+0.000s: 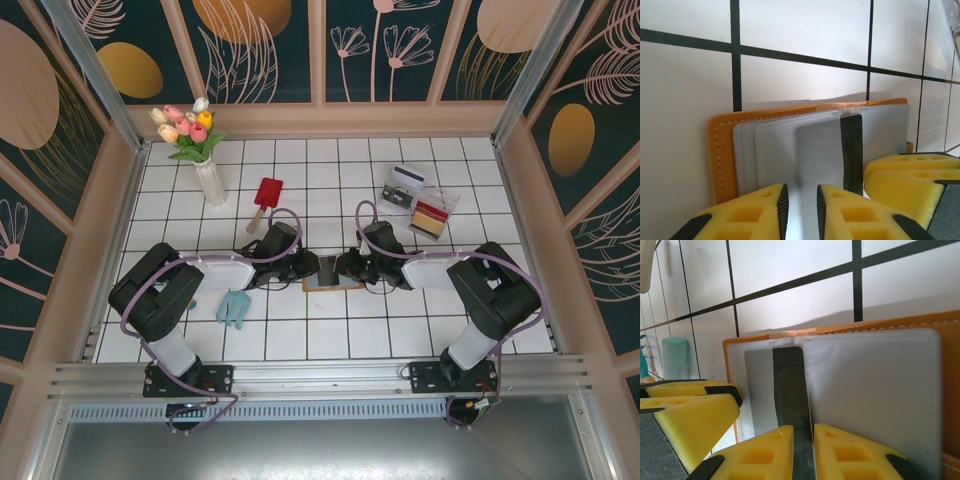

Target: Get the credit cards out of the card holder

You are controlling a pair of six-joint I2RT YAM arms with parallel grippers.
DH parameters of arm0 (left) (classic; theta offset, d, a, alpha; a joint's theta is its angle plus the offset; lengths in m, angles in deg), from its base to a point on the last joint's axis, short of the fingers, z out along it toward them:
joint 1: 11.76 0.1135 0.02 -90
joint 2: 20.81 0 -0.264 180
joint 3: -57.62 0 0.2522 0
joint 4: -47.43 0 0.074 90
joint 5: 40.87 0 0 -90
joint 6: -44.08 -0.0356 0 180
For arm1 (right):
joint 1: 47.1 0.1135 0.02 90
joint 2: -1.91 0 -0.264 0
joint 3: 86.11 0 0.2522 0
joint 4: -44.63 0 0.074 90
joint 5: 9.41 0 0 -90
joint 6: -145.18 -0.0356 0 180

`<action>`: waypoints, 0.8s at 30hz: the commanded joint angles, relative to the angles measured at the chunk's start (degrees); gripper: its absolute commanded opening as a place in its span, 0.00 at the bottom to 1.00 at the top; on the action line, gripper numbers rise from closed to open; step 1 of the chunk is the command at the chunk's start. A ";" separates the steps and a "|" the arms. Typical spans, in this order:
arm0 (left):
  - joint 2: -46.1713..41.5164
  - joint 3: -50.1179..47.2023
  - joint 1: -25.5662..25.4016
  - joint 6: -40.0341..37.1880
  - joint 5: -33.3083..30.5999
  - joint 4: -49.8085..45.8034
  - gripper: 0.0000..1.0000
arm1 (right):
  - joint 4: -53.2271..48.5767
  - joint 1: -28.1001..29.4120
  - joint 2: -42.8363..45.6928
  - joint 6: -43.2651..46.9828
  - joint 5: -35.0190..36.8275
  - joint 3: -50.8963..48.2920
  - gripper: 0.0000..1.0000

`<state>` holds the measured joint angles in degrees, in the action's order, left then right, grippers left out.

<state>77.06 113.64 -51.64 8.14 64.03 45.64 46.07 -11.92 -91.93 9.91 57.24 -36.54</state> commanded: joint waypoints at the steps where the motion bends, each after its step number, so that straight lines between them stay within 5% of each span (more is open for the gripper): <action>1: 1.19 -2.16 -0.02 -0.45 -0.93 -4.97 0.25 | 1.22 -0.37 -1.82 0.88 -2.08 -1.25 0.21; 12: 1.69 -2.80 -0.02 -0.57 -0.48 -4.41 0.24 | 1.85 -0.20 -5.66 2.09 -3.78 -0.31 0.24; 24: 1.02 -2.72 -0.02 -0.45 -1.43 -3.97 0.25 | -1.54 -3.38 2.29 3.82 0.07 -2.78 0.03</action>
<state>77.06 112.73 -51.62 8.14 64.03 47.19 49.07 -13.71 -92.74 11.74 53.70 -37.54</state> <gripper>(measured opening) 0.251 0.059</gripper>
